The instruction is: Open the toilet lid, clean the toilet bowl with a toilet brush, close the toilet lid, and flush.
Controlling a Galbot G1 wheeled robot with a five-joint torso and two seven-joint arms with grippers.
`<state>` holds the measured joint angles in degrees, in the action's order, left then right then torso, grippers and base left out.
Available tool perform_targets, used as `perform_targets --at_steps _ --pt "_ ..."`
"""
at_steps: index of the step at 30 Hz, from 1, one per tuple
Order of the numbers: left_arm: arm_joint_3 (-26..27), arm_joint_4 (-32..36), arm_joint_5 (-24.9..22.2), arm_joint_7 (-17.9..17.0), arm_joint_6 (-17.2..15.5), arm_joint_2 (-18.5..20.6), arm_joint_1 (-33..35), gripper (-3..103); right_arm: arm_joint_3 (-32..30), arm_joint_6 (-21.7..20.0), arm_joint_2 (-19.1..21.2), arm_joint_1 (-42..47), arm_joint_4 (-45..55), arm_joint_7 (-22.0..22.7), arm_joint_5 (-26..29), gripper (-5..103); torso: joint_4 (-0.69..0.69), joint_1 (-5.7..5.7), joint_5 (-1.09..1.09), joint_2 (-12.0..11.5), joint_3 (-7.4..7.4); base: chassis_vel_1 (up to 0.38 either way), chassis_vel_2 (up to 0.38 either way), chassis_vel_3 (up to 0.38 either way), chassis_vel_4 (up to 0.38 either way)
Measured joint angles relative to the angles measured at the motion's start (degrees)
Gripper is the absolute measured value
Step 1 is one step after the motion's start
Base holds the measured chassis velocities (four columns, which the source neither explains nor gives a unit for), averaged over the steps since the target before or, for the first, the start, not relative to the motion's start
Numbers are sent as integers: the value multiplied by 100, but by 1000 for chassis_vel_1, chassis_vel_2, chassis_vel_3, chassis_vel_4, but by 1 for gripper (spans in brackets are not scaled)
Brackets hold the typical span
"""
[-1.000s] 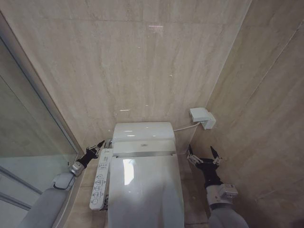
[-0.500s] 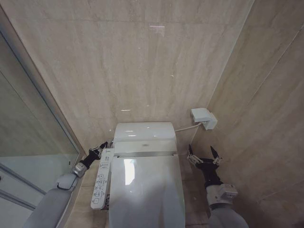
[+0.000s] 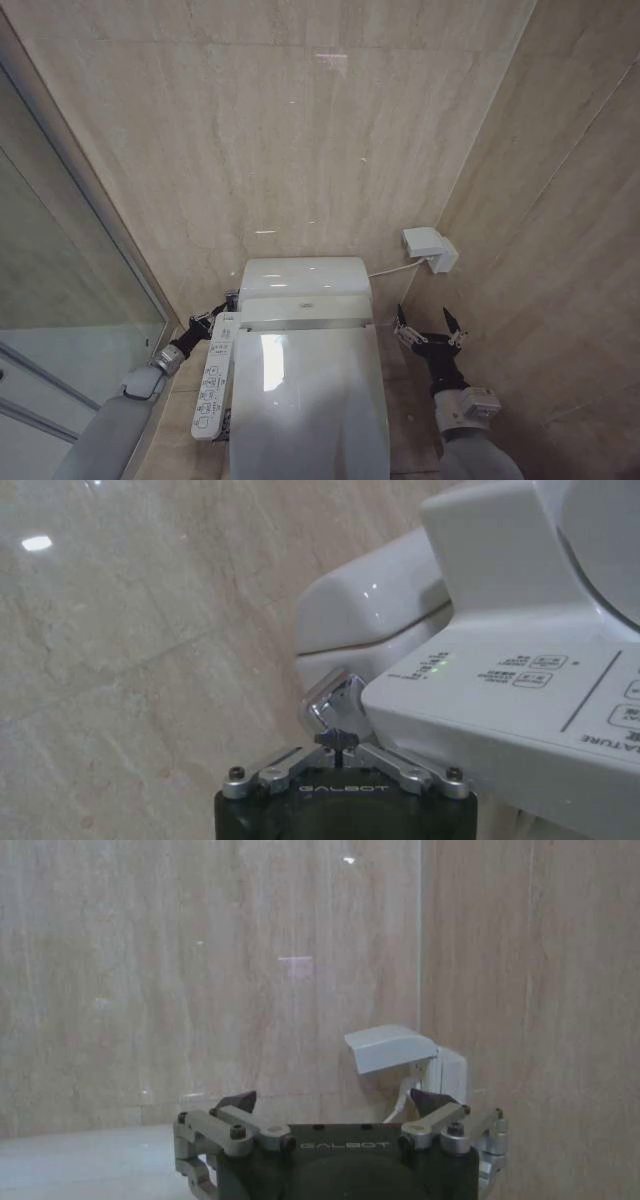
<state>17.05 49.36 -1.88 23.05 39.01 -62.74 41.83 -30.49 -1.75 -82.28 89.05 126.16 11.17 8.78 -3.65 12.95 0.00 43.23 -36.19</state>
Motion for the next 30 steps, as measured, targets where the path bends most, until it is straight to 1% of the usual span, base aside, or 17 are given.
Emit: perform_targets --at_steps 7,30 --pt "10 -34 12 -9 -12 -59 -12 0 0 0 0 0 0 0 0 100 0 1 1 -1 0 0 0 0 0" --pt "17 -67 12 41 -37 -74 -72 0 0 0 0 0 0 0 0 100 -2 0 0 -1 0 0 0 0 0"
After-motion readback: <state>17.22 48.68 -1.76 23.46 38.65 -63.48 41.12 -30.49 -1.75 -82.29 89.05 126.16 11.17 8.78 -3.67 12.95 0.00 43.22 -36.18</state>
